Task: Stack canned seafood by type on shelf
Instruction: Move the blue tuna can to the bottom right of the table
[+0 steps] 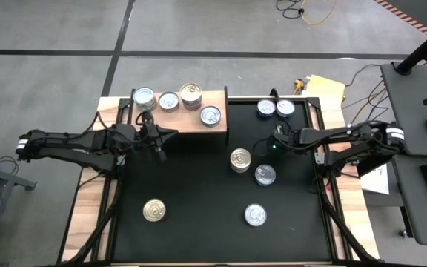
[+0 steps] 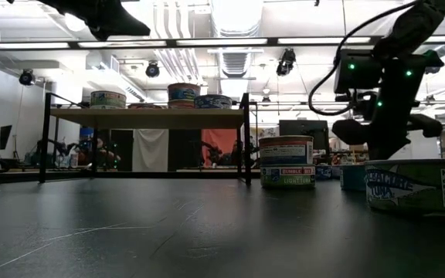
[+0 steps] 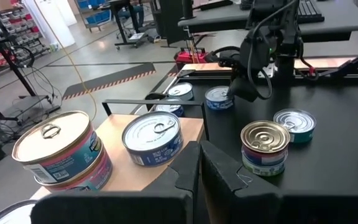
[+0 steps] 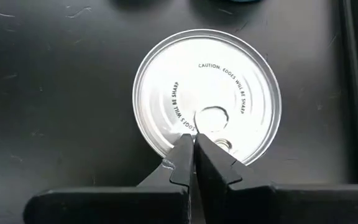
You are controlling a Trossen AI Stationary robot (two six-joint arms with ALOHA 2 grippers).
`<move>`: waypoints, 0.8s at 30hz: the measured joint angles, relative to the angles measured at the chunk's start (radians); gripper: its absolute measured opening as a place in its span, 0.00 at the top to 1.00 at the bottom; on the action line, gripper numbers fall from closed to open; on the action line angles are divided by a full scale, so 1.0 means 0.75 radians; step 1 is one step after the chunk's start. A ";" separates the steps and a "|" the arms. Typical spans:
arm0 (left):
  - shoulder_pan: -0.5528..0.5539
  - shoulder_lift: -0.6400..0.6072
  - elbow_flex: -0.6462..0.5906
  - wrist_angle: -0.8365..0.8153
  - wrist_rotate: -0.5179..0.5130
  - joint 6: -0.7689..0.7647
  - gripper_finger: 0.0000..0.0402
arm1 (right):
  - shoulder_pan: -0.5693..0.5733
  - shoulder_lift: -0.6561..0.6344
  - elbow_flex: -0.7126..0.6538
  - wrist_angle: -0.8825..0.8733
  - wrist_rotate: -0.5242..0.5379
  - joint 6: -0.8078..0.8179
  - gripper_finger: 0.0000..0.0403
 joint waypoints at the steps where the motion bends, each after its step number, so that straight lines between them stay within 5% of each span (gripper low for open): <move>1: 0.000 -0.002 0.000 0.001 0.000 -0.004 1.00 | 0.000 -0.001 -0.007 0.006 -0.010 0.004 0.98; 7: -0.001 -0.003 0.000 0.014 0.050 -0.047 1.00 | 0.026 -0.003 0.000 0.003 -0.141 0.005 0.98; 16: -0.001 -0.006 0.000 0.079 0.305 -0.098 1.00 | 0.100 -0.002 0.034 -0.043 -0.359 0.019 0.98; 24: -0.003 -0.016 0.000 0.099 0.310 -0.112 1.00 | 0.186 -0.001 0.085 -0.224 -0.510 0.083 0.98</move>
